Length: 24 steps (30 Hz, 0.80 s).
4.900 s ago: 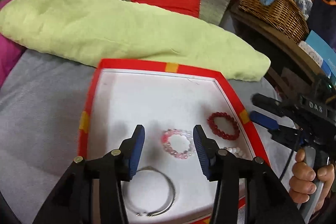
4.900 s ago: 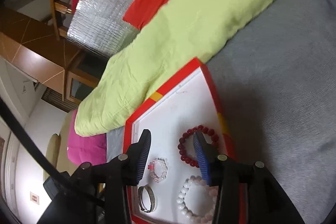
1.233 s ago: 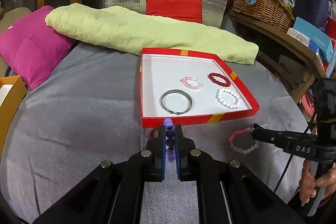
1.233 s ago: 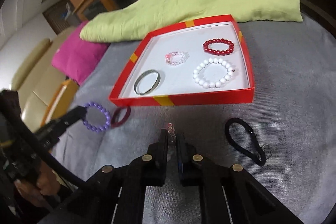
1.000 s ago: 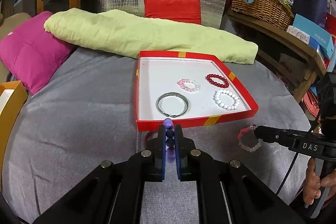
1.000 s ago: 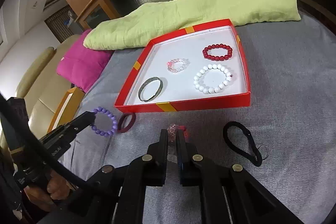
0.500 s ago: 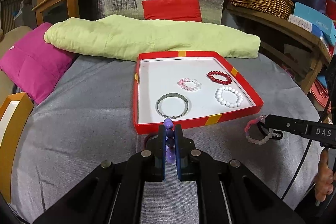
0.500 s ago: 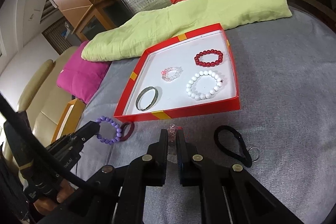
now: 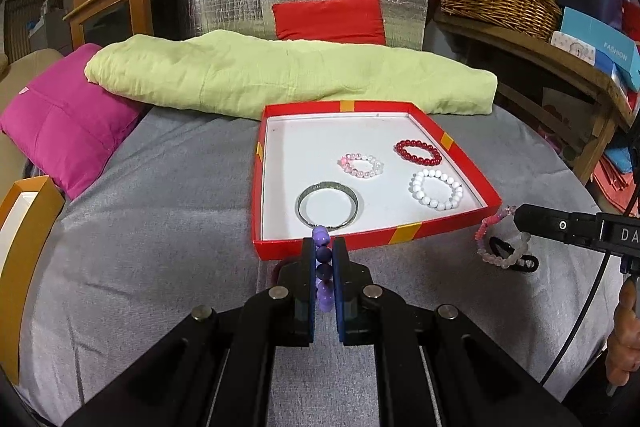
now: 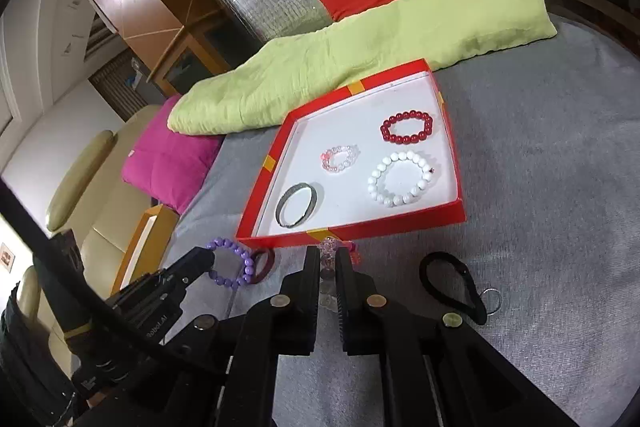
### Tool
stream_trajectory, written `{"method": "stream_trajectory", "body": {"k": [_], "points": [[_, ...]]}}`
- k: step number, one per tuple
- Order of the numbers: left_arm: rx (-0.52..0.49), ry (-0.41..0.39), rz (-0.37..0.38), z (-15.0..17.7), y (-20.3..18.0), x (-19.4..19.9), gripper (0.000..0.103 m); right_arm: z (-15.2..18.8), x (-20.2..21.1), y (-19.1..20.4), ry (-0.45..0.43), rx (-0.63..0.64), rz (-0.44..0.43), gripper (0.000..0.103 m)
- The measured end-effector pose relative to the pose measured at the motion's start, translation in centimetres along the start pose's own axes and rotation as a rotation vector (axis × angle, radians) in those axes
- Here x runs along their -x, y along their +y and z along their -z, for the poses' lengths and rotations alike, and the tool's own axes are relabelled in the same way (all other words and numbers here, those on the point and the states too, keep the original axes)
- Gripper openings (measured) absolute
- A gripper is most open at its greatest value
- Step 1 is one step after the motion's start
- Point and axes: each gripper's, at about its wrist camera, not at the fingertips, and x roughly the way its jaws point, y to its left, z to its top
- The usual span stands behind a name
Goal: Organize jewelry
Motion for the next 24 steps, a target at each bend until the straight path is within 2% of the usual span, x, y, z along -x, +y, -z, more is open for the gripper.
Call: {"method": "stream_trajectory", "body": {"k": [8, 24], "points": [[0.016, -0.013, 0.004, -0.21, 0.04, 0.06, 0.008, -0.66, 0.57, -0.45, -0.027, -0.036, -0.013, 0.009], [0.008, -0.01, 0.009, -0.05, -0.15, 0.15, 0.008, -0.24, 0.11, -0.45, -0.006, -0.04, -0.002, 0.009]]}}
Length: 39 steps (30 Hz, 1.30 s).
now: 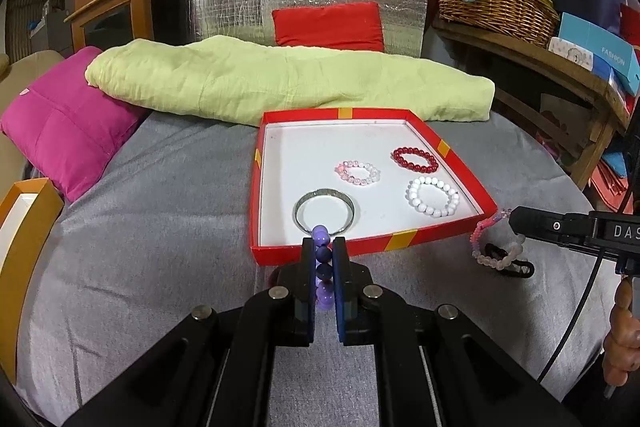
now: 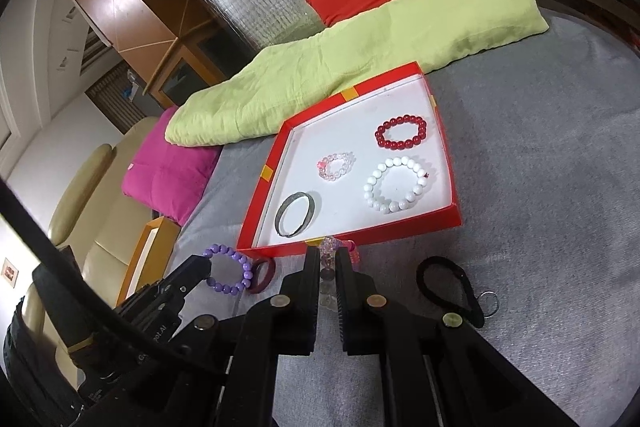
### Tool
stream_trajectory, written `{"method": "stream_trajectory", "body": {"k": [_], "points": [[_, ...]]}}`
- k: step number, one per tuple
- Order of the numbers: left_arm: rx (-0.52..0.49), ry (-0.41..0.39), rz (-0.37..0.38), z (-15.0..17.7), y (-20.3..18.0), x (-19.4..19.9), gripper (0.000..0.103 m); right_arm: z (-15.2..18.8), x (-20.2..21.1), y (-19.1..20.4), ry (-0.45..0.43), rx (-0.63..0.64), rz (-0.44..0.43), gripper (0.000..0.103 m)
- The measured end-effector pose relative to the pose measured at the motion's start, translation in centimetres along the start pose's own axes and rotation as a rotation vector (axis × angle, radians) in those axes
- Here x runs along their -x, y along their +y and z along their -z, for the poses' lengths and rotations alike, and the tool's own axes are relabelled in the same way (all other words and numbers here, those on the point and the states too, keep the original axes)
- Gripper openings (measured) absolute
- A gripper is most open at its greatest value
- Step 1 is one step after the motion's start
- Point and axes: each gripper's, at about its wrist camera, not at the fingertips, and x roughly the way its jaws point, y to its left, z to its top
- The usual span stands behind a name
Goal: Organize jewelry
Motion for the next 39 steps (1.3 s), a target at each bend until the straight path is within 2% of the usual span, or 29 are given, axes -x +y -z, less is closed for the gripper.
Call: {"method": "stream_trajectory", "body": {"k": [5, 7, 11, 19, 22, 28, 30, 33, 34, 39], "points": [[-0.002, 0.058, 0.075, 0.5, -0.3, -0.7, 0.008, 0.6, -0.9, -0.1, 0.047, 0.002, 0.0, 0.009], [0.007, 0.105, 0.144, 0.9, -0.4, -1.3, 0.008, 0.8, -1.4, -0.2, 0.074, 0.008, 0.009, 0.009], [0.01, 0.181, 0.217, 1.7, -1.0, -2.2, 0.008, 1.6, -3.3, -1.2, 0.186, -0.024, 0.008, 0.009], [0.03, 0.266, 0.202, 2.9, -0.5, -3.5, 0.008, 2.7, -5.1, -3.1, 0.293, -0.049, 0.101, 0.009], [0.036, 0.29, 0.192, 3.2, -0.1, -3.7, 0.008, 2.8, -5.0, -3.7, 0.299, -0.059, 0.103, 0.009], [0.058, 0.342, 0.19, 3.8, 0.4, -4.5, 0.008, 2.9, -4.8, -2.9, 0.297, -0.001, 0.142, 0.009], [0.057, 0.344, 0.187, 3.8, 0.6, -4.5, 0.014, 2.9, -4.8, -2.6, 0.298, 0.015, 0.148, 0.01], [0.063, 0.338, 0.171, 3.7, 0.9, -4.5, 0.025, 2.9, -4.8, -2.3, 0.305, 0.034, 0.136, 0.022], [0.067, 0.336, 0.172, 3.7, 1.0, -4.5, 0.026, 2.9, -4.7, -2.2, 0.303, 0.043, 0.129, 0.027], [0.073, 0.331, 0.171, 3.6, 1.2, -4.3, 0.033, 3.1, -4.5, -1.1, 0.279, 0.135, 0.138, 0.036]]}}
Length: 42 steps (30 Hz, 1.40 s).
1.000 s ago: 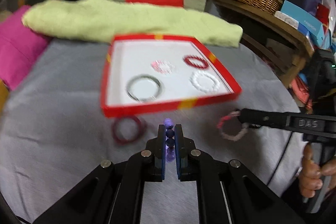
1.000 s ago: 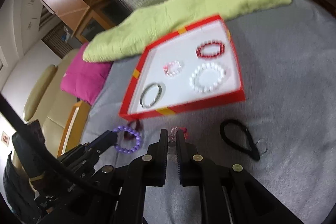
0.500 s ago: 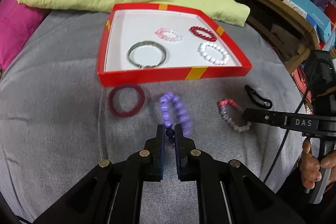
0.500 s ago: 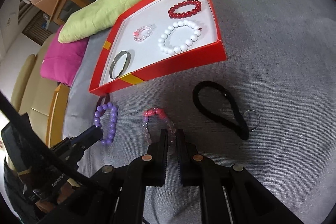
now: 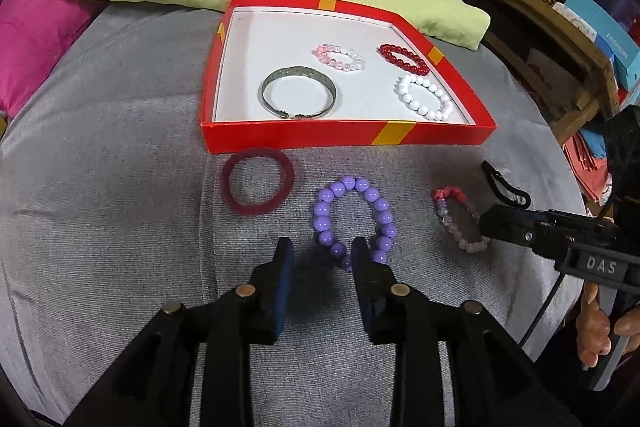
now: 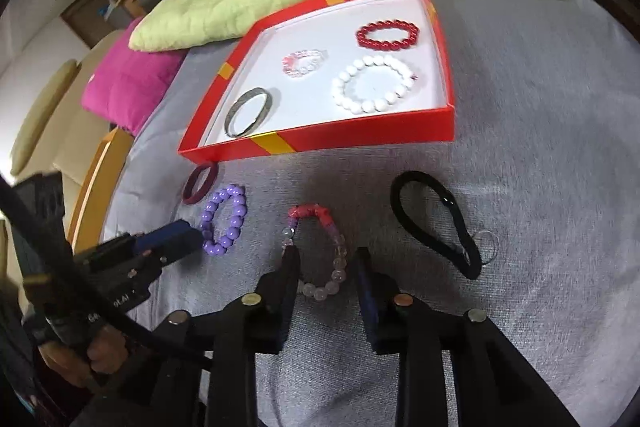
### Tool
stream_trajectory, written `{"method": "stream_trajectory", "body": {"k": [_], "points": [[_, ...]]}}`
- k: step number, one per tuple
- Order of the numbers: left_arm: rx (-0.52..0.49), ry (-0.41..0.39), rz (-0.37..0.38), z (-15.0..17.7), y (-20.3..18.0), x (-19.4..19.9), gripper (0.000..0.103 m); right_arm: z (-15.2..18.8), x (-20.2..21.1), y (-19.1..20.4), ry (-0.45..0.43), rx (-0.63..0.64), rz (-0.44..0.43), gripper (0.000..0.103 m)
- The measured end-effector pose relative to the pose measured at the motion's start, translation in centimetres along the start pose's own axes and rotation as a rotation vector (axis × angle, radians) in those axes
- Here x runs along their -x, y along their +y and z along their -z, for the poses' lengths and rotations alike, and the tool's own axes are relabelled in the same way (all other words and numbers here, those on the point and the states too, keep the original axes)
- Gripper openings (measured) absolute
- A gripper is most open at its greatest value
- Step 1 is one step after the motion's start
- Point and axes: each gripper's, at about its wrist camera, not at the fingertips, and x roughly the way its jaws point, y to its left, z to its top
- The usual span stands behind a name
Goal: Organize jewelry
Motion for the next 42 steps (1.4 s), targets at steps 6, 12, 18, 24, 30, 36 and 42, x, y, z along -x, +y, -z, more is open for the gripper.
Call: {"method": "stream_trajectory", "body": {"k": [6, 12, 18, 24, 30, 36, 42], "points": [[0.015, -0.013, 0.004, -0.2, 0.5, 0.4, 0.035, 0.2, -0.2, 1.3, -0.017, 0.072, 0.015, 0.053], [0.016, -0.014, 0.005, 0.0, 0.8, 0.5, 0.035, 0.6, -1.6, 2.7, -0.021, 0.181, 0.121, 0.05], [0.0, -0.016, 0.039, -0.1, 0.1, 0.5, 0.035, 1.0, -1.4, 2.4, -0.048, 0.226, 0.203, 0.016], [-0.035, -0.016, 0.055, -0.3, -1.6, 0.0, 0.061, 0.8, -0.6, 0.9, -0.045, 0.153, 0.154, 0.014], [-0.02, 0.02, 0.025, -0.6, -1.6, -1.6, 0.062, 0.9, 0.1, -0.4, -0.026, 0.103, 0.105, 0.014], [-0.068, -0.014, 0.012, -0.5, -2.1, -2.0, 0.026, 1.1, 0.3, -0.9, -0.021, 0.086, 0.083, 0.013], [-0.132, -0.032, -0.006, -0.3, -2.9, -1.9, 0.01, 1.1, 0.7, -1.0, -0.039, 0.079, 0.079, 0.01]]}}
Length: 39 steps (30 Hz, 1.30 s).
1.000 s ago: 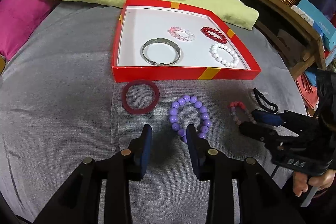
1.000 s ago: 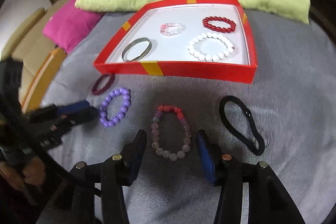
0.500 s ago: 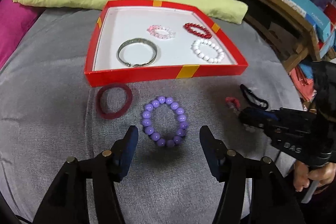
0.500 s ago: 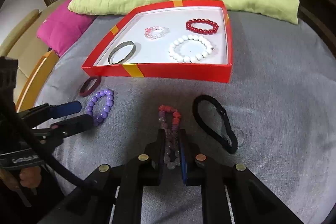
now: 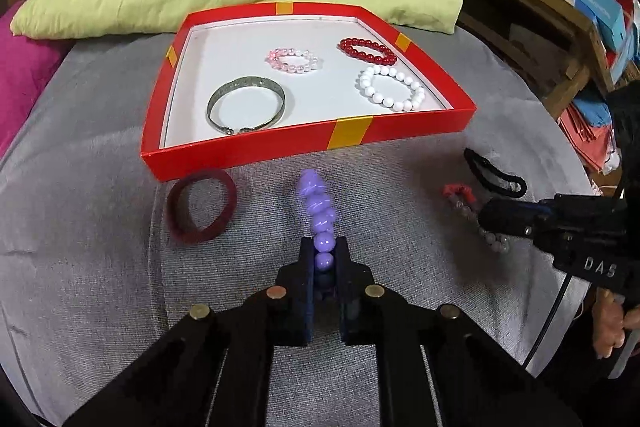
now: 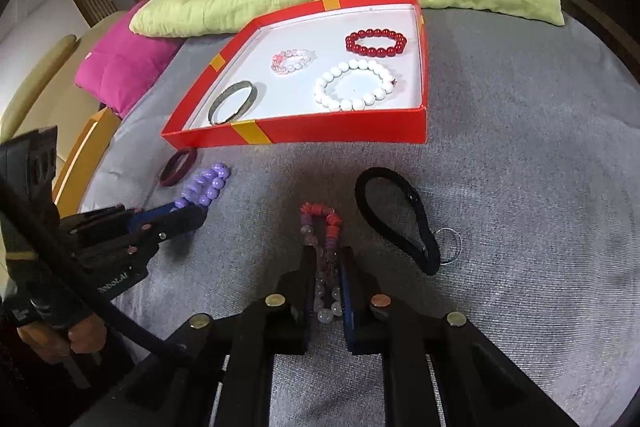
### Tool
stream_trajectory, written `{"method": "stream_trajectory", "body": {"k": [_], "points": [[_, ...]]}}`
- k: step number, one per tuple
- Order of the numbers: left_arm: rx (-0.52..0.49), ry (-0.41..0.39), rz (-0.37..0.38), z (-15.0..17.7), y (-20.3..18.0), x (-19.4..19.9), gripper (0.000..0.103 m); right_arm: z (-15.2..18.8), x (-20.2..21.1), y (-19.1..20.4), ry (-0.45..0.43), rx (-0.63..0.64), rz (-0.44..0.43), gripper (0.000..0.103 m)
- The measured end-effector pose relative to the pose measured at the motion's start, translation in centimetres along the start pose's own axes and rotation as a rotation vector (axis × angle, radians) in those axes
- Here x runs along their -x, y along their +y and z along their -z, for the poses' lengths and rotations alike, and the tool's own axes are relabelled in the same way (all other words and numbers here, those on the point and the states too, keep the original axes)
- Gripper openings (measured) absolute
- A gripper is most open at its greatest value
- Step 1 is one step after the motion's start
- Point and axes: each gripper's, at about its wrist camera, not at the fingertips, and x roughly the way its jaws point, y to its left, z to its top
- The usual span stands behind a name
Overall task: Organize jewelry
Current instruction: 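Lift the purple bracelet with the left tool while the right tool releases the pink-and-white bracelet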
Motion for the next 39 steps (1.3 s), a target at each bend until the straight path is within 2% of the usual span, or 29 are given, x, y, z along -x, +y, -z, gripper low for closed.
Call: {"method": "stream_trajectory", "body": {"k": [8, 14, 15, 17, 19, 20, 25, 27, 28, 29, 30, 34, 39], "points": [[0.0, -0.037, 0.019, -0.2, 0.2, 1.3, 0.01, -0.4, 0.9, -0.3, -0.036, -0.033, -0.053, 0.008], [0.02, -0.054, 0.021, -0.3, 0.7, 1.9, 0.01, -0.5, 0.7, 0.2, -0.002, -0.026, -0.067, 0.01], [0.022, -0.057, 0.021, -0.3, 0.8, 2.0, 0.01, -0.5, 0.6, 0.4, 0.006, -0.022, -0.07, 0.012], [0.021, -0.067, 0.018, -0.3, 0.9, 2.4, 0.01, -0.5, 0.5, 0.5, 0.014, -0.02, -0.074, 0.036], [0.023, -0.076, 0.012, -0.3, 1.0, 2.7, 0.01, -0.5, 0.4, 0.7, 0.01, -0.014, -0.065, 0.049], [0.029, -0.081, 0.011, -0.3, 1.3, 2.9, 0.01, -0.4, 0.3, 1.1, 0.011, -0.001, -0.055, 0.049], [0.063, -0.091, 0.003, -0.1, 2.4, 3.4, 0.01, -0.1, -0.8, 2.8, 0.029, 0.082, -0.011, 0.05], [0.073, -0.095, -0.001, -0.1, 2.8, 3.6, 0.01, 0.3, -1.3, 3.7, 0.025, 0.147, 0.056, 0.038], [0.077, -0.096, -0.002, -0.1, 2.9, 3.7, 0.01, 0.4, -1.5, 4.2, 0.013, 0.188, 0.102, 0.021], [0.08, -0.098, -0.002, 0.0, 3.0, 3.8, 0.01, 0.6, -1.6, 4.8, 0.004, 0.233, 0.152, 0.016], [0.082, -0.101, -0.003, 0.0, 3.1, 3.8, 0.01, 0.7, -1.7, 5.0, -0.003, 0.246, 0.165, 0.016], [0.089, -0.114, 0.0, -0.2, 3.2, 4.0, 0.01, 0.4, -1.3, 4.6, -0.027, 0.213, 0.136, 0.015], [0.089, -0.132, 0.003, -0.5, 2.9, 4.2, 0.01, -0.5, 0.8, 3.8, -0.084, 0.126, -0.02, 0.015]]}}
